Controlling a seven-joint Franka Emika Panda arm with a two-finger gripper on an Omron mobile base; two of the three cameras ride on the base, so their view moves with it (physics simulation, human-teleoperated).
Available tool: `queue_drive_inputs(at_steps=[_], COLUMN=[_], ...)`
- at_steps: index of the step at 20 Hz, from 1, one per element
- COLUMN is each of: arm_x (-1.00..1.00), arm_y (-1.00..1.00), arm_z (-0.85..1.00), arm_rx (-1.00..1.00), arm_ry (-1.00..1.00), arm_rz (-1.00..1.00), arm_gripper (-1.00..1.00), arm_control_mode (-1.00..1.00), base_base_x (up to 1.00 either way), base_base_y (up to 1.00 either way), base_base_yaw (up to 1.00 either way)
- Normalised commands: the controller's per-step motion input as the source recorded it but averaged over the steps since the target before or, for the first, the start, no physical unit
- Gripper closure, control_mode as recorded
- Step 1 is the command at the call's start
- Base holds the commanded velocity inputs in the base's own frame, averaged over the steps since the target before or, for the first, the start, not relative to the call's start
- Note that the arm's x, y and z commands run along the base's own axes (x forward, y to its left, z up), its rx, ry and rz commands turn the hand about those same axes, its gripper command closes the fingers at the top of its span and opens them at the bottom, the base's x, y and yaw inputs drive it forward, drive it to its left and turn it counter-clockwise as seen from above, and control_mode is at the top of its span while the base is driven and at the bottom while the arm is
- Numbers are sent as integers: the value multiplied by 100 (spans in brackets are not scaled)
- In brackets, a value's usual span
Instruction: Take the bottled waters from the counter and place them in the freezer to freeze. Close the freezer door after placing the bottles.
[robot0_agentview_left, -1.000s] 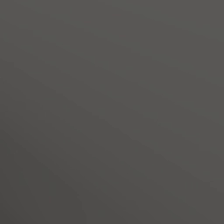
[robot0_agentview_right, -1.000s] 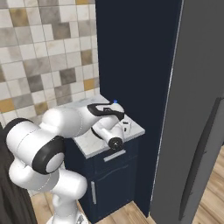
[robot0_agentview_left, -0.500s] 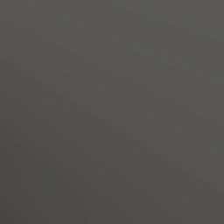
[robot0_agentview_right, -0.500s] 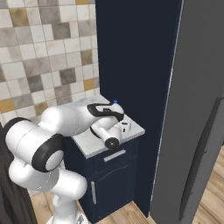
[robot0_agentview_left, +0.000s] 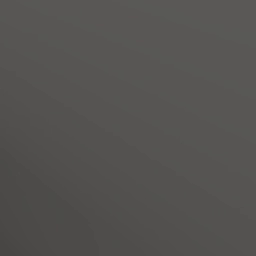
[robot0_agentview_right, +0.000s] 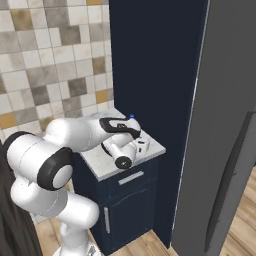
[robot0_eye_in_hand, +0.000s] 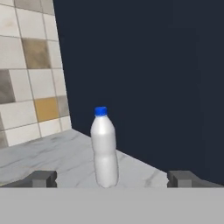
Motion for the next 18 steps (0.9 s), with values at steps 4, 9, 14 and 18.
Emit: queue_drive_inputs(at_steps=[4, 9, 14, 18], arm_x=[0, 0, 2, 16], arm_y=[7, 11, 5, 1], arm_z=[0, 0, 0, 0], arm_rx=[0, 0, 0, 0], arm_ry=[0, 0, 0, 0], arm_rz=[0, 0, 0, 0], arm_gripper=[-100, -100, -100, -100], arm_control_mode=[-100, -100, -100, -100], base_base_x=[0, 0, 0, 0], base_base_y=[0, 0, 0, 0], base_base_yaw=[0, 0, 0, 0])
